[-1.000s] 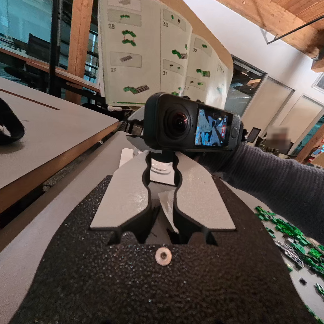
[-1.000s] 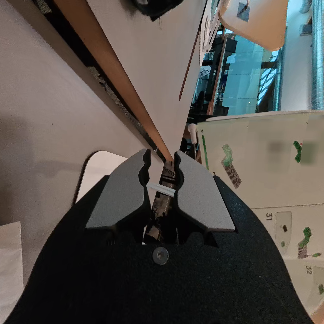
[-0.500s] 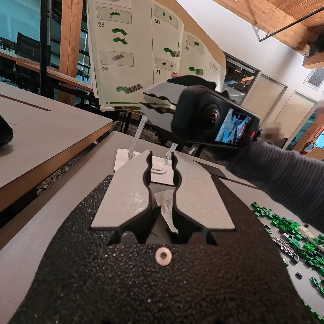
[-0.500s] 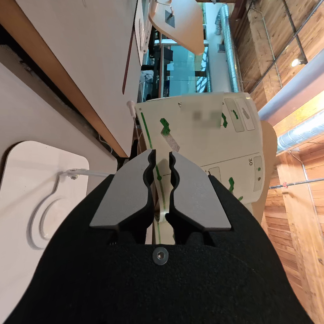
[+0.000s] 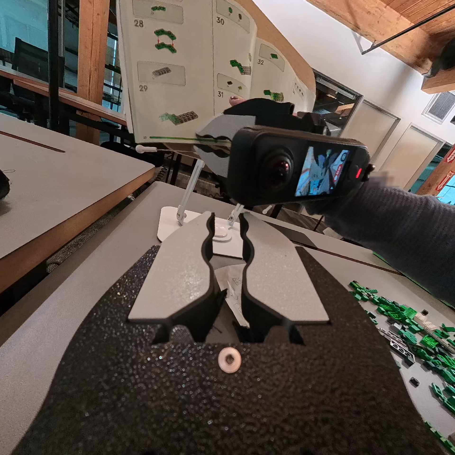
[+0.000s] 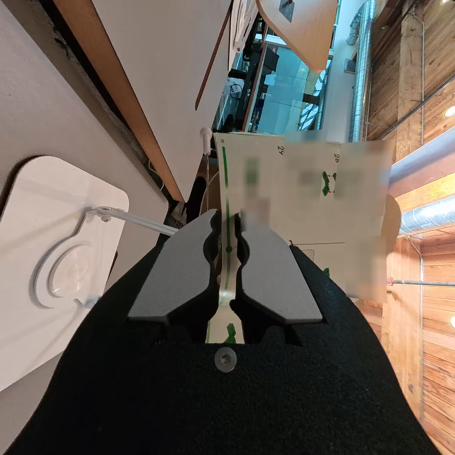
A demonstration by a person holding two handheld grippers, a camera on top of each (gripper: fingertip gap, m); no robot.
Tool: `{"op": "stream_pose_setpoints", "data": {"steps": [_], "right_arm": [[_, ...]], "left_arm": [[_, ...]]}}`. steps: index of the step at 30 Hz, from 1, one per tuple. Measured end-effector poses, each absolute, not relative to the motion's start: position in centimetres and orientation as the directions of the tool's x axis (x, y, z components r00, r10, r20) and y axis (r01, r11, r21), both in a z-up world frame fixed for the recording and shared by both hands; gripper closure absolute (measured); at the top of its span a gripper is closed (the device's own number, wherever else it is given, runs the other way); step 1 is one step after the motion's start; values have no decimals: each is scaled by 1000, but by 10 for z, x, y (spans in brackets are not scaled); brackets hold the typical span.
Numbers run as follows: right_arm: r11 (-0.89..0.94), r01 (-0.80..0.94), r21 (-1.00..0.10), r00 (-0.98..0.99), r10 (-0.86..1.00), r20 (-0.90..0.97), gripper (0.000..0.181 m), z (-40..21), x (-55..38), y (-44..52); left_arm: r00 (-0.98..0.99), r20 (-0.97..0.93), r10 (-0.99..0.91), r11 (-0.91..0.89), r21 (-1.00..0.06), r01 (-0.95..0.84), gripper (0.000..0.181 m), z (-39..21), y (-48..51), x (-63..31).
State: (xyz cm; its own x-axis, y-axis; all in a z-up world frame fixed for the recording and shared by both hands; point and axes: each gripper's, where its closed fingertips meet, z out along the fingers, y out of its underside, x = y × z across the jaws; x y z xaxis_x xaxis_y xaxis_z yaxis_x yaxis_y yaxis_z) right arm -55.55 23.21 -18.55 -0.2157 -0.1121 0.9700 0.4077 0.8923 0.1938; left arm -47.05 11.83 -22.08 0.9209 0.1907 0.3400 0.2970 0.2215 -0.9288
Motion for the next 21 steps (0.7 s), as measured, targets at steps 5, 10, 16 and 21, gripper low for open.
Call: {"op": "stream_pose_setpoints", "data": {"steps": [5,10,16,21], "right_arm": [[907,384,174,-179,-111,978,178,-185,-550,225],[935,353,-34,-69,62,996,180,-180,-543,219],[911,258,-323,145,294,945,180,-168,-528,213],[850,181,-494,267,441,857,180,-166,-517,214]], "left_arm": [[921,344,184,216,-928,303,162,-221,119,-470],[921,348,177,208,-928,311,163,-223,120,-469],[922,348,173,207,-928,311,163,-222,120,-467],[922,346,171,206,-928,310,163,-222,120,-467]]}}
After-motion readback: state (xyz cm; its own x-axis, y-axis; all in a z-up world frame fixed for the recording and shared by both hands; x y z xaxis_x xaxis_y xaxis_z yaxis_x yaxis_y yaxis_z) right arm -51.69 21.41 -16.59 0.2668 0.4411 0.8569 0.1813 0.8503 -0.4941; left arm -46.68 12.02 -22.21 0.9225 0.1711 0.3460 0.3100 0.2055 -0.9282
